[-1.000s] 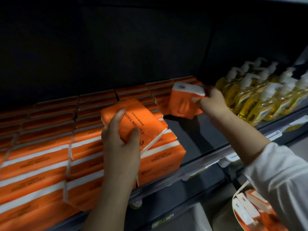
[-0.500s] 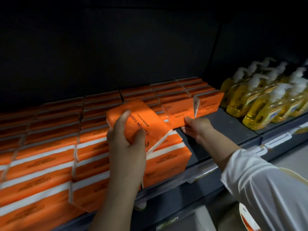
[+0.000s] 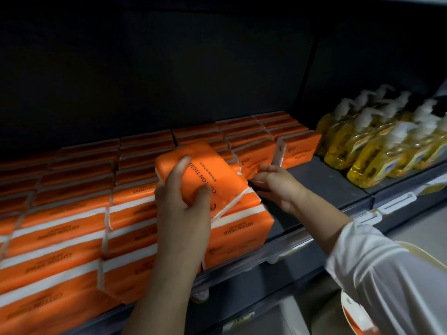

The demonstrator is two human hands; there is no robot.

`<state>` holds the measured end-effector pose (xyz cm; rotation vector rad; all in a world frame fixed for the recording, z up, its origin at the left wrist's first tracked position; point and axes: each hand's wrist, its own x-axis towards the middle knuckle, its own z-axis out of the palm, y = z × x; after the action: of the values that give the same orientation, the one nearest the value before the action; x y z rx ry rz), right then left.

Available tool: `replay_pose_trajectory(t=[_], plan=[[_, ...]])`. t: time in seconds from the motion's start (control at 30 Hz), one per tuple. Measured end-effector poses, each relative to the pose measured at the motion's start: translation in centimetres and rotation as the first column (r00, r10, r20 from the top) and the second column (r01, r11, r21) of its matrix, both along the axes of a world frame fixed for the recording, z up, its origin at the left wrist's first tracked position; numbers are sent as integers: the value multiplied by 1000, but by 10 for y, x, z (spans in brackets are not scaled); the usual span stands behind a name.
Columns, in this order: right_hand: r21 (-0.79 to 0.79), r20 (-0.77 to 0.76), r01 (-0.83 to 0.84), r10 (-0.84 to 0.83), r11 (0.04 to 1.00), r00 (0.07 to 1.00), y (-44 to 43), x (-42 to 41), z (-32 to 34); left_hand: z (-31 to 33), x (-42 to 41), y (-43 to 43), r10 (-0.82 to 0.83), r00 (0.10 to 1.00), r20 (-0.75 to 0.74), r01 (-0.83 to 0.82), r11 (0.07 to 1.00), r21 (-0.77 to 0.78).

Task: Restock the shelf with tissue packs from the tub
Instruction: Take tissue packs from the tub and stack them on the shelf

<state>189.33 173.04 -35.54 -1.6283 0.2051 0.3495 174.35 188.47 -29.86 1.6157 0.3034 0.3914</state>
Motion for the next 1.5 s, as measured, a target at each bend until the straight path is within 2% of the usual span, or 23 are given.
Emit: replay_pose_trajectory(t=[0.1, 0.23, 0.3, 0.37, 0.43, 0.5, 0.6, 0.67, 0.77, 0.83, 0.97, 1.03, 1.1, 1.2, 1.3, 1.5], plan=[[14, 61, 25, -26, 1000, 998, -7, -14, 16, 3, -2, -1, -34, 999, 17, 34, 999, -9], [115, 259, 21, -51, 993, 964, -13, -42, 53, 10, -6, -5, -111, 990, 83, 111, 994, 9], [139, 328, -59, 11, 989, 945, -14, -57, 72, 15, -8, -10, -177, 976, 125, 176, 984, 19], [122, 344, -203, 151, 971, 927, -13, -72, 87, 17, -11, -16, -245, 956, 162, 243, 969, 31], [77, 366, -298, 251, 951, 896, -12, -84, 96, 18, -13, -21, -305, 934, 184, 302, 952, 48], [-74, 477, -277, 278, 958, 834, -16, -90, 101, 17, -15, -25, -355, 918, 180, 346, 935, 80], [-368, 613, -267, 448, 891, 651, -29, -94, 114, 18, -20, -29, -418, 900, 119, 392, 899, 196], [-426, 554, -384, 572, 819, 605, -39, -96, 121, 16, -21, -31, -449, 891, 68, 416, 868, 272], [-400, 425, -519, 654, 756, 626, -50, -96, 119, 15, -21, -35, -480, 877, 1, 447, 817, 365], [-309, 417, -491, 580, 815, 700, -59, -93, 109, 16, -20, -36, -483, 876, 2, 432, 786, 443], [27, 386, -300, 267, 953, 883, -90, -76, 89, 15, -15, -27, -381, 925, -3, 309, 746, 590], [204, 311, -154, 85, 967, 947, -105, -68, 83, 13, -13, -20, -331, 943, -19, 257, 693, 673], [281, 234, -12, -56, 960, 971, -113, -61, 76, 11, -12, -14, -318, 947, -42, 250, 650, 718], [240, 191, 131, -179, 962, 965, -107, -51, 60, 4, -11, -10, -316, 944, -96, 261, 535, 803], [167, 228, 152, -188, 974, 955, -85, -37, 44, -4, -7, -8, -319, 935, -152, 292, 453, 842], [93, 305, 131, -153, 987, 940, -39, -6, 32, -8, -5, -3, -336, 928, -164, 322, 498, 805]])
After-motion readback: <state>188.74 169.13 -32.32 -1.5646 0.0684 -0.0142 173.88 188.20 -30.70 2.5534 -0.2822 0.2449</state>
